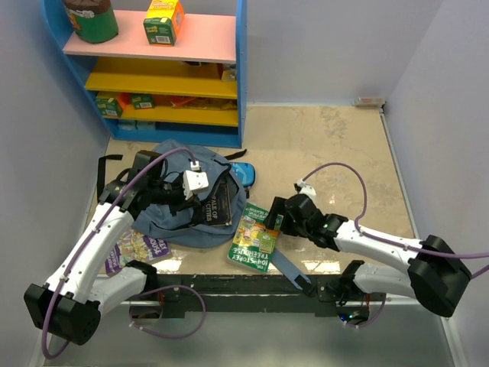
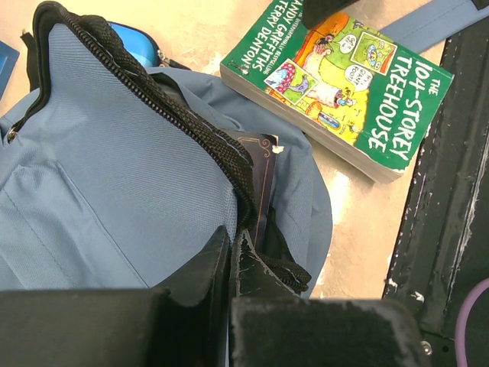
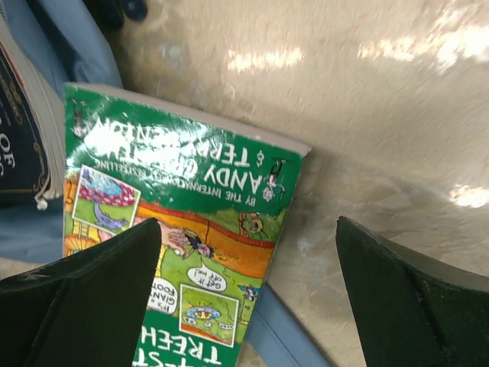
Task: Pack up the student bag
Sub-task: Pick up the book from the center of the board.
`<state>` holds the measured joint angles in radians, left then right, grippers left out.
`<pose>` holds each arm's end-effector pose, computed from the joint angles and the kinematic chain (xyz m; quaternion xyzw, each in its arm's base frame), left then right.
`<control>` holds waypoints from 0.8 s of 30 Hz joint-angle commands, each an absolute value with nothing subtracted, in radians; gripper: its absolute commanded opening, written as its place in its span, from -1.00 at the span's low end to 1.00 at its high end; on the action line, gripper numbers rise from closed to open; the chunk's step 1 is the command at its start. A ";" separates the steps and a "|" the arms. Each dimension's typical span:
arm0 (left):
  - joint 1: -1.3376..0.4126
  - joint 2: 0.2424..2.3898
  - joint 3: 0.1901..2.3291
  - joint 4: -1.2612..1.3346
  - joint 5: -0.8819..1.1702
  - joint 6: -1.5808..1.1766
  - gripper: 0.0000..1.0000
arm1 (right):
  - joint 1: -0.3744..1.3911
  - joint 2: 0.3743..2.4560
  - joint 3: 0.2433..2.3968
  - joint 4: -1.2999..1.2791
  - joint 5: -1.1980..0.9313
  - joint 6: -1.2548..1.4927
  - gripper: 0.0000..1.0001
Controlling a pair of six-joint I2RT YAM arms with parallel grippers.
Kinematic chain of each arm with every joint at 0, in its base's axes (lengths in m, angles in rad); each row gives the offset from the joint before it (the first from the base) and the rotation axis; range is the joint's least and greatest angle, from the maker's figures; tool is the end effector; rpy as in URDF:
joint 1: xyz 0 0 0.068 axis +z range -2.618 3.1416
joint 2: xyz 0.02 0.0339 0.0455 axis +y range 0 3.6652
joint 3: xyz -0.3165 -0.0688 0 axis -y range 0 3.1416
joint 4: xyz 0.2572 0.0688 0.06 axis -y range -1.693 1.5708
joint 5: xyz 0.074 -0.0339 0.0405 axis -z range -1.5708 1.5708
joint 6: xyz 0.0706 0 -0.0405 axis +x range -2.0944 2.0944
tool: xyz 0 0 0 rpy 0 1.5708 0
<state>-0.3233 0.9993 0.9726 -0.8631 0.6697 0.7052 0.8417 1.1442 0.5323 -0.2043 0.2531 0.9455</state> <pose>0.1652 -0.1016 0.3323 0.5334 0.7211 -0.2443 0.3685 0.1674 0.1609 0.1993 0.0943 0.9186 0.2113 0.3204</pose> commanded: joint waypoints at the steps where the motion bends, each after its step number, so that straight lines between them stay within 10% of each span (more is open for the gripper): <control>1: -0.330 0.992 0.988 -0.857 0.716 0.730 -1.00 | 0.799 1.146 0.445 -0.032 0.063 1.035 0.97; 12: -0.330 0.992 0.996 -0.853 0.722 0.723 -1.00 | 0.677 1.429 0.337 0.423 -0.320 1.066 0.81; 24: -0.330 0.997 0.996 -0.856 0.721 0.724 -1.00 | 0.676 1.606 0.298 0.965 -0.515 1.141 -0.10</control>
<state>-0.3233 1.0004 0.9730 -0.8818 0.6682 0.7181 0.6624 1.6314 0.3286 0.8116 -0.4160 1.1229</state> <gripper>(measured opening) 0.022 0.483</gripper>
